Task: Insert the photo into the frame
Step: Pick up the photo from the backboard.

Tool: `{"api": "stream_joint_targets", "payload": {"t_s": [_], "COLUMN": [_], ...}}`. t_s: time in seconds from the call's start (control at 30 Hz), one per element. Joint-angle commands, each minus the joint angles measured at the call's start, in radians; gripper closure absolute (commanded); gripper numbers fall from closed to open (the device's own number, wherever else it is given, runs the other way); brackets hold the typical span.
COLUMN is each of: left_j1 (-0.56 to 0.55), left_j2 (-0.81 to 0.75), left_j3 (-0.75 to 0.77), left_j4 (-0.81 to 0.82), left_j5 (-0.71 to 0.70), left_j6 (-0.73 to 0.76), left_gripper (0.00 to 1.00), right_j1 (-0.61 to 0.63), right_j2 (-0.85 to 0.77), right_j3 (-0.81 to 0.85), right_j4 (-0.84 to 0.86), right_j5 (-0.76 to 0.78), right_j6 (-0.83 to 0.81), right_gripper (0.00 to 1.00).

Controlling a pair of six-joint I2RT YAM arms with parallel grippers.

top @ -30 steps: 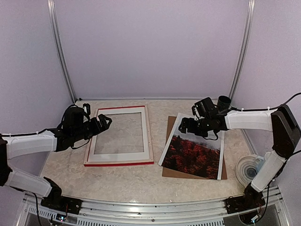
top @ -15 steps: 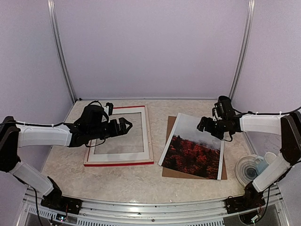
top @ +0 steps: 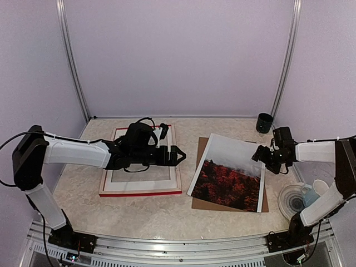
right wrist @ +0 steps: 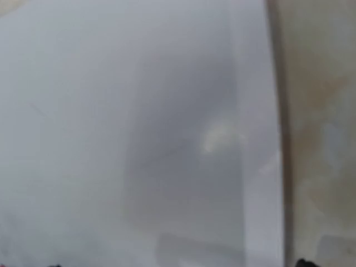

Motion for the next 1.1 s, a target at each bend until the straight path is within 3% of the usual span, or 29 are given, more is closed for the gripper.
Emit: {"api": "stream_joint_targets", "payload": {"t_s": [0.0,0.43,1.07], "left_j1": [-0.047,-0.118,-0.159], "left_j2": [0.087,0.300,0.449], "left_j3": [0.104,0.317,0.420], "left_j4": [-0.039,-0.129,-0.185], "left_j5": [0.044,0.091,0.133], "left_j6": [0.050,0.085,0.101], "left_gripper": [0.01,0.01,0.01], "right_j1": [-0.034,-0.078,-0.092], "right_j2": [-0.022,0.003,0.054], "right_j3": [-0.032,-0.065,-0.091], "right_j4": [0.034,0.074,0.150], "right_j5": [-0.036,-0.078,-0.149], "right_j6": [0.007,0.008,0.017], "right_gripper": [0.09,0.10,0.10]}}
